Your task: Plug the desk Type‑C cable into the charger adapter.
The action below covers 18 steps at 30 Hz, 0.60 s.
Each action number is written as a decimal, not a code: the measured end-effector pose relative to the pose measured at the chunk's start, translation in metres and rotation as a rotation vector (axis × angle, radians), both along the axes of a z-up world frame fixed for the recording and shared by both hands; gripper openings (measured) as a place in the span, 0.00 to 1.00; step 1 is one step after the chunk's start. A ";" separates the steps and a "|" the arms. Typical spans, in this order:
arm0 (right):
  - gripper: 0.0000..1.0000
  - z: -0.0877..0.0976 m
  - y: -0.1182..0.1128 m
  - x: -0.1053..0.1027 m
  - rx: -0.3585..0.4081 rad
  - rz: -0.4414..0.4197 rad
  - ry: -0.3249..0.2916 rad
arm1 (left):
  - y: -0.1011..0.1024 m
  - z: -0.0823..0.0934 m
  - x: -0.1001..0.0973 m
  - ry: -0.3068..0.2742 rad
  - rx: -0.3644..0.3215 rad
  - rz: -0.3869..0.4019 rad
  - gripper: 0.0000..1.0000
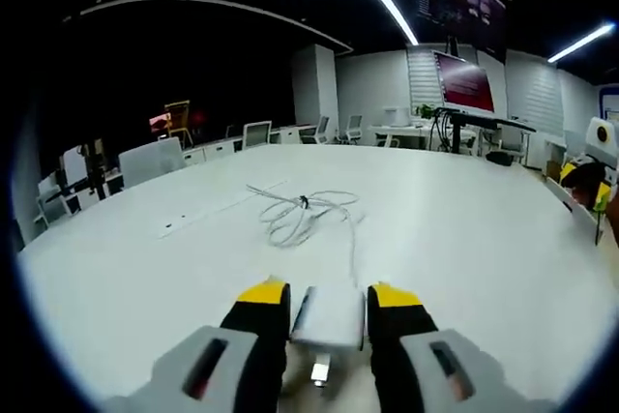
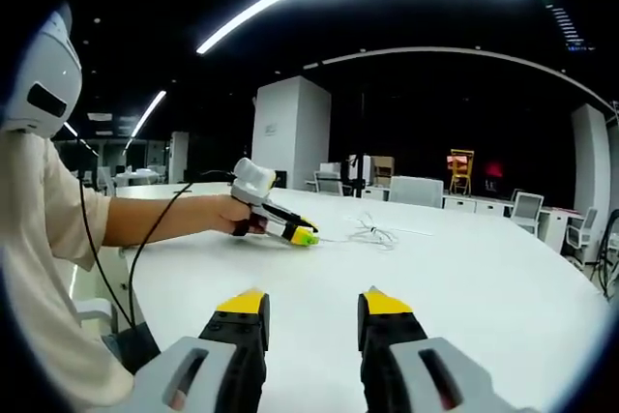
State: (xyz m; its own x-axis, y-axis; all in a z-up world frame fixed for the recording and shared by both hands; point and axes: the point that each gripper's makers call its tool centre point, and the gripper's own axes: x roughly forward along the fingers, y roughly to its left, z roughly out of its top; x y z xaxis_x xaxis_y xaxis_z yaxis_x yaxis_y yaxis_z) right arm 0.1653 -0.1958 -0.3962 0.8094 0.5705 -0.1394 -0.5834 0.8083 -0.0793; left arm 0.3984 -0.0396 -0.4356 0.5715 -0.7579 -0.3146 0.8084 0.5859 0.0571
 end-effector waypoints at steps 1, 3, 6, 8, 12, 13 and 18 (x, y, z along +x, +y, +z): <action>0.38 0.000 -0.001 0.000 0.000 -0.002 0.000 | -0.002 0.002 -0.003 -0.002 -0.007 -0.013 0.38; 0.38 0.000 -0.001 0.000 -0.001 -0.003 0.001 | -0.002 0.004 -0.007 0.013 -0.006 -0.026 0.44; 0.38 0.001 -0.002 0.001 -0.002 -0.005 -0.006 | 0.001 0.011 -0.012 -0.006 -0.006 -0.037 0.49; 0.38 0.002 -0.003 0.002 -0.007 -0.005 -0.005 | 0.003 0.019 -0.016 -0.025 -0.015 -0.037 0.49; 0.38 0.004 -0.002 0.004 -0.020 -0.005 -0.010 | 0.007 0.030 -0.024 -0.040 -0.015 -0.047 0.49; 0.38 0.004 -0.002 0.004 -0.022 -0.005 -0.011 | 0.007 0.032 -0.027 -0.033 -0.018 -0.054 0.49; 0.38 0.010 -0.004 0.008 -0.031 -0.011 -0.022 | 0.012 0.050 -0.041 -0.068 -0.019 -0.078 0.50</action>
